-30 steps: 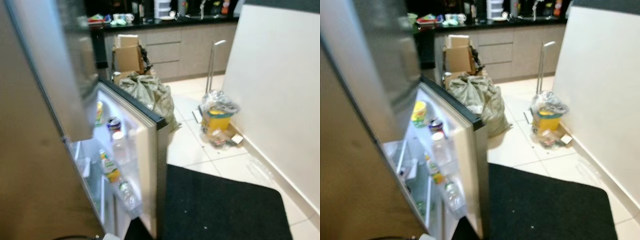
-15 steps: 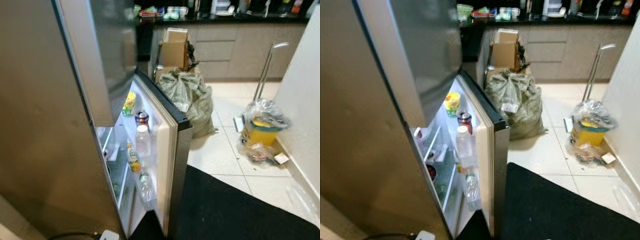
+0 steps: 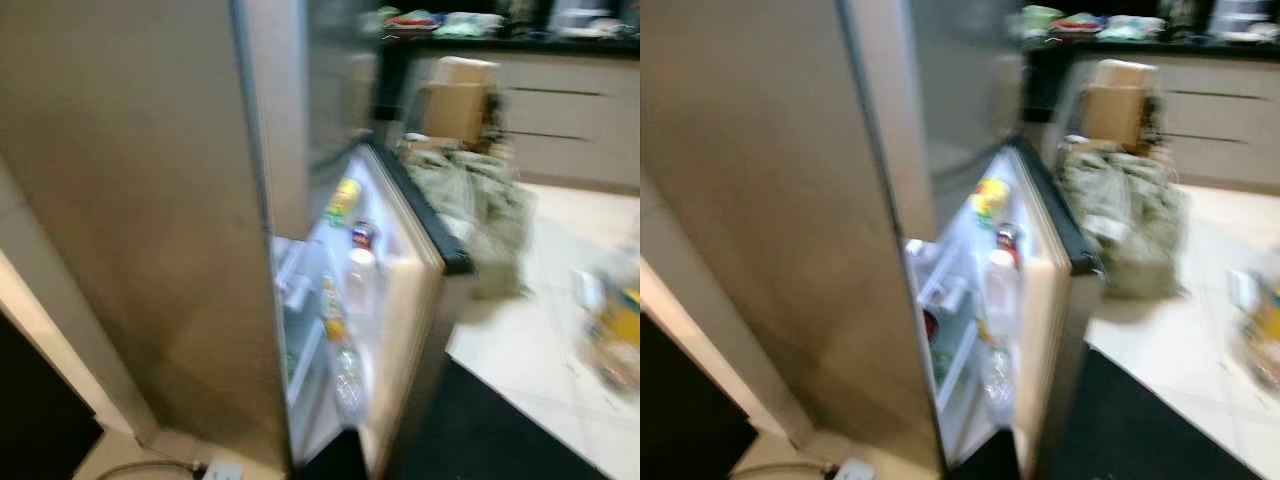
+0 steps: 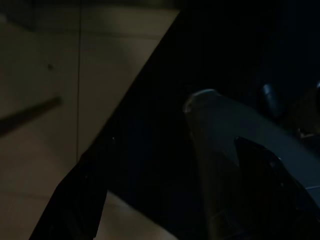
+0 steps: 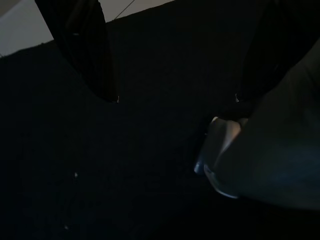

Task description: Restocking fridge

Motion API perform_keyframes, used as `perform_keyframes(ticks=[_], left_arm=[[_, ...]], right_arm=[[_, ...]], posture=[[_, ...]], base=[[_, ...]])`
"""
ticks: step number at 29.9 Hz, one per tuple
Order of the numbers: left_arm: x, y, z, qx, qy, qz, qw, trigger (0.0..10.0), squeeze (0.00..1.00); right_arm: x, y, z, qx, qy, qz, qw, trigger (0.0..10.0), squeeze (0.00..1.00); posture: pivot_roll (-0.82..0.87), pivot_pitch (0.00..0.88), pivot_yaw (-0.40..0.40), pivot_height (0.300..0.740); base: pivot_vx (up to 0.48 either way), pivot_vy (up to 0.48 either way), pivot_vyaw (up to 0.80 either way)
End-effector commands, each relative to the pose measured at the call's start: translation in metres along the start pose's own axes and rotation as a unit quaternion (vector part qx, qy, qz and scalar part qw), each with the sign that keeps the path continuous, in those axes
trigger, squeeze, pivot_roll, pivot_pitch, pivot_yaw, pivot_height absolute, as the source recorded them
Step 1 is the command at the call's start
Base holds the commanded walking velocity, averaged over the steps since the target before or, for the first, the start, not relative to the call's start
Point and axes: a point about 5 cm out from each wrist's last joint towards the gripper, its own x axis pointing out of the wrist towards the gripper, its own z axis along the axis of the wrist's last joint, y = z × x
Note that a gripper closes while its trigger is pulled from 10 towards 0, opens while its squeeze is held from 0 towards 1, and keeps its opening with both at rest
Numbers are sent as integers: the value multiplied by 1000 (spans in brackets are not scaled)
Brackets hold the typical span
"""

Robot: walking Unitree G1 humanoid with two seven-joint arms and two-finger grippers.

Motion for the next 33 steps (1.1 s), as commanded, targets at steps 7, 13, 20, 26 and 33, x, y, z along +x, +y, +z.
perform_keyframes(ticks=[7, 13, 20, 26, 33], left_arm=[[-2, -4, -17, -2, 34, -7, 999, 10000, 0], [-2, -6, -18, -4, 34, -8, 999, 10000, 0], [-2, -7, -19, -7, 35, -9, 999, 10000, 0], [-2, -7, -19, -7, 35, -10, 999, 10000, 0], [-2, -8, -19, -7, 36, -11, 999, 10000, 0]], right_arm=[[2, 3, 9, -5, -12, 6, 1000, 10000, 0], [2, 4, 8, -7, -10, 8, 1000, 10000, 0], [2, 5, 8, -9, -10, 13, 1000, 10000, 0], [2, 6, 8, -9, -10, 15, 1000, 10000, 0], [2, 7, 8, -9, -10, 16, 1000, 10000, 0]], posture=[[-50, 0, 12, 740], [-50, 0, 11, 740], [-49, 0, 10, 740], [-50, 0, 8, 740], [-51, 0, 9, 740]], base=[[0, 0, 800], [0, 0, 800], [0, 0, 800], [0, 0, 800], [0, 0, 800]])
